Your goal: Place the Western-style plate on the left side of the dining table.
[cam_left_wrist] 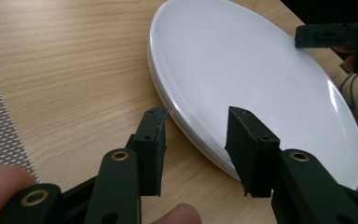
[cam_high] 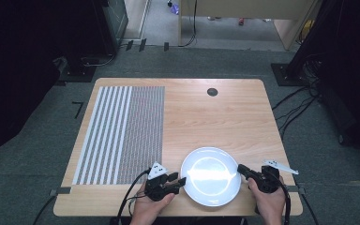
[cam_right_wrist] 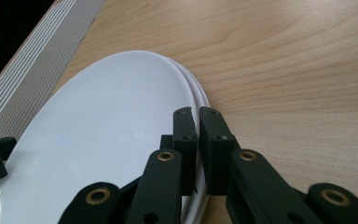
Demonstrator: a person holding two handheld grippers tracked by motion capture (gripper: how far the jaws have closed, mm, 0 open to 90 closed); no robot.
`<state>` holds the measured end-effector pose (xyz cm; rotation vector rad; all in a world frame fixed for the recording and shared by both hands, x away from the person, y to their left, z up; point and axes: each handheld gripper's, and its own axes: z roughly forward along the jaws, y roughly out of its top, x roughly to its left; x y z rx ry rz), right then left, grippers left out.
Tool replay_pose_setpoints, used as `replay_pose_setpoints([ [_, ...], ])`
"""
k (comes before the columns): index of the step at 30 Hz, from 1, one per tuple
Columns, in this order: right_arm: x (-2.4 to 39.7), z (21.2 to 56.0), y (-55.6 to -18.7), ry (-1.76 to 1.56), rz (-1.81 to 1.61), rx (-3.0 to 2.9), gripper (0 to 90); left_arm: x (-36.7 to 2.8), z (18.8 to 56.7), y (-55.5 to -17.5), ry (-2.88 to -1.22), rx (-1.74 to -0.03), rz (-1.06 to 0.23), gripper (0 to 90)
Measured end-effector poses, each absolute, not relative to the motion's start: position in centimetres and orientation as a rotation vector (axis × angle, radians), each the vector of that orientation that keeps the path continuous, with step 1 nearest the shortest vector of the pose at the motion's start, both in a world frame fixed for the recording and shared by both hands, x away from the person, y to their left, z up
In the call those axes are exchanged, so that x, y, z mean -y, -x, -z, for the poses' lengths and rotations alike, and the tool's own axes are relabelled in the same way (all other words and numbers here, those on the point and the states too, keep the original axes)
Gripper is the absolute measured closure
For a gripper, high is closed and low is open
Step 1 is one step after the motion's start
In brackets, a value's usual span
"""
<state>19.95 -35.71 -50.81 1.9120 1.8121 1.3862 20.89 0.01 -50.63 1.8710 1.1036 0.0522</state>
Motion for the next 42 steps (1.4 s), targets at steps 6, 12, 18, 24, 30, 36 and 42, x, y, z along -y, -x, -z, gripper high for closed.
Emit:
replay_pose_setpoints([
  [6,35.8,50.9,-19.9,-1.915,-1.401,-1.819,86.6,0.0,50.8,-21.0,-1.876,-1.108,-0.033,58.5],
  [12,35.7,50.9,-19.9,-1.916,-1.409,-1.831,86.7,-0.2,50.8,-21.0,-1.86,-1.112,0.0,58.8],
  [18,35.7,51.0,-20.0,-1.922,-1.439,-1.839,86.5,-0.3,50.7,-21.1,-1.859,-1.113,-0.004,58.6],
  [24,35.5,51.1,-20.1,-1.92,-1.45,-1.85,86.4,-0.6,50.6,-21.0,-1.865,-1.116,-0.036,61.4],
  [30,35.4,51.2,-20.0,-1.92,-1.479,-1.861,86.3,-1.1,50.3,-21.0,-1.862,-1.116,-0.037,65.6],
  [36,35.2,51.5,-20.1,-1.936,-1.489,-1.871,85.3,-1.3,50.2,-21.0,-1.865,-1.115,-0.027,65.9],
  [42,35.1,51.7,-20.2,-1.951,-1.501,-1.872,84.4,-1.4,50.0,-20.8,-1.88,-1.106,-0.03,65.5],
])
